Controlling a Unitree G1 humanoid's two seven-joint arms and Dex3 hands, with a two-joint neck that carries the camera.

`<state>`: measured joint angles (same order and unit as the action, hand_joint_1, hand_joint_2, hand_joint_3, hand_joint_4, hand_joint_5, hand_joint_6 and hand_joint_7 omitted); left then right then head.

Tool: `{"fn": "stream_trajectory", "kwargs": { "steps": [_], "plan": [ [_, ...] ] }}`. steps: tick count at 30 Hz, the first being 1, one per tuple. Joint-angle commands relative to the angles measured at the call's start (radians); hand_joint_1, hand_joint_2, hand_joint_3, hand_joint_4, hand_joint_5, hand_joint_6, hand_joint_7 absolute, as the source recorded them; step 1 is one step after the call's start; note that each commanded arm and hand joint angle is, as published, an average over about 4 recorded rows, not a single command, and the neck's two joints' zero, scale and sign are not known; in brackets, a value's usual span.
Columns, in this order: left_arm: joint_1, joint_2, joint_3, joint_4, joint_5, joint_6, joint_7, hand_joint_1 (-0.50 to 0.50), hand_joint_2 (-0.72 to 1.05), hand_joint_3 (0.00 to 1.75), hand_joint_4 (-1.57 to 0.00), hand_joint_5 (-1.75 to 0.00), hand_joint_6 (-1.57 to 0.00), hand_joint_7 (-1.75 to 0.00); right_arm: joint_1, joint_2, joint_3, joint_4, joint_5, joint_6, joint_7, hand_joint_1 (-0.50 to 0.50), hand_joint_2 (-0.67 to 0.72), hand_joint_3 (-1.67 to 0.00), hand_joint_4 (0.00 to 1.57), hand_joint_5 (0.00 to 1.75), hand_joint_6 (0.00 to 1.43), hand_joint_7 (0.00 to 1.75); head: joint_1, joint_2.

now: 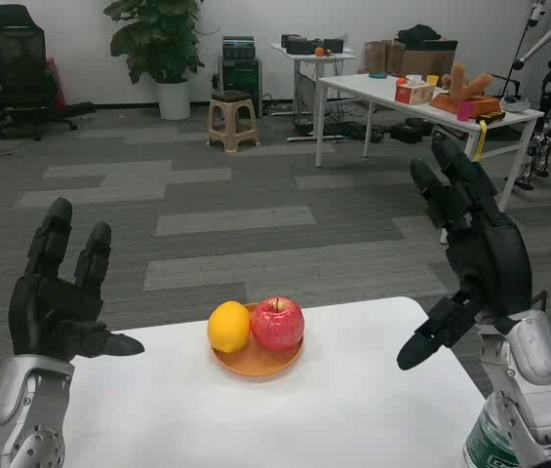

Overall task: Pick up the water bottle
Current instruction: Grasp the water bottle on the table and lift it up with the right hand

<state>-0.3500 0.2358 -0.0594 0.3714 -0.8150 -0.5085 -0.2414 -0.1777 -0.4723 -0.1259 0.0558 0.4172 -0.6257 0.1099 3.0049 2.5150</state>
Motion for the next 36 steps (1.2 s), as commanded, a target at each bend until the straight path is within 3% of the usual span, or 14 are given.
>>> {"fn": "stream_trajectory", "kwargs": {
  "steps": [1, 16, 23, 36],
  "plan": [
    [-0.006, -0.003, -0.002, -0.006, 0.007, -0.007, 0.006, -0.50, -0.19, 0.09, 0.00, -0.10, 0.00, 0.00, -0.028, 0.000, 0.064, 0.045, 0.016, -0.025, -0.118, -0.50, 0.60, 0.00, 0.00, 0.00, 0.00, 0.05, -0.021, -0.049],
    [-0.012, -0.003, -0.004, -0.002, 0.007, -0.007, 0.006, -0.50, -0.19, 0.00, 0.00, -0.10, 0.00, 0.00, -0.028, -0.002, 0.064, 0.049, 0.017, -0.025, -0.118, -0.50, 0.60, 0.00, 0.00, 0.00, 0.00, 0.00, -0.015, -0.030],
    [-0.012, -0.003, -0.005, 0.000, 0.007, -0.007, 0.007, -0.50, -0.19, 0.07, 0.00, -0.10, 0.00, 0.00, -0.028, -0.002, 0.064, 0.048, 0.017, -0.025, -0.118, -0.50, 0.60, 0.00, 0.00, 0.00, 0.00, 0.00, -0.027, -0.036],
    [-0.017, -0.003, -0.005, 0.011, 0.004, -0.007, 0.005, -0.50, -0.19, 0.07, 0.00, -0.10, 0.00, 0.00, -0.013, 0.004, 0.033, 0.010, 0.020, -0.023, -0.121, -0.50, 0.60, 0.00, 0.00, 0.00, 0.00, 0.03, -0.207, -0.188]
  ]
}}
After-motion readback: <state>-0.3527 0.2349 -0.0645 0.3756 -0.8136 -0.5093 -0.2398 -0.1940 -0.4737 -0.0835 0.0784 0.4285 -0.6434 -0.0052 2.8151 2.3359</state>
